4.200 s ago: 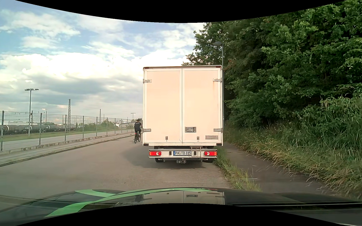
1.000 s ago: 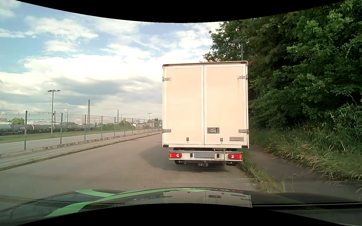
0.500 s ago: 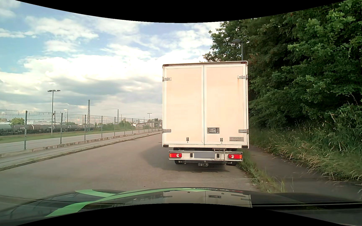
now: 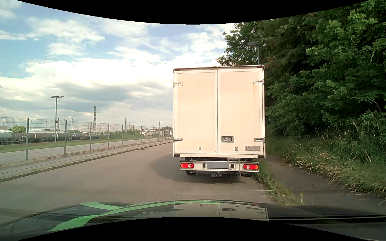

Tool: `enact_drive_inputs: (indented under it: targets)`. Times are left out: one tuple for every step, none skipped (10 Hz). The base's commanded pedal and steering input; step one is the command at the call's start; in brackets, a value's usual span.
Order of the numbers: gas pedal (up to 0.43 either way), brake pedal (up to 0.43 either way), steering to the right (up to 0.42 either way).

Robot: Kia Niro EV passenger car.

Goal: Follow the waypoints while adhering to traffic rules and regulations

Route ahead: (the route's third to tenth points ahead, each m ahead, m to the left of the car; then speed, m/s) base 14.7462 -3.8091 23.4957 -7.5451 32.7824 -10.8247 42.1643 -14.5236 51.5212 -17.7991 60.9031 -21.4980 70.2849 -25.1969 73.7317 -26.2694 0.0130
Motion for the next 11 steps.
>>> enact_drive_inputs:
  targets:
    - [0.0, 0.085, -0.97]
    - [0.0, 0.079, -0.97]
    - [0.0, 0.079, -0.97]
    - [0.0, 0.085, -0.97]
    - [0.0, 0.079, -0.97]
    - [0.0, 0.079, -0.97]
    - [0.0, 0.079, -0.97]
    - [0.0, 0.079, -0.97]
    - [0.0, 0.079, -0.97]
    - [0.0, 0.079, -0.97]
    - [0.0, 0.079, -0.97]
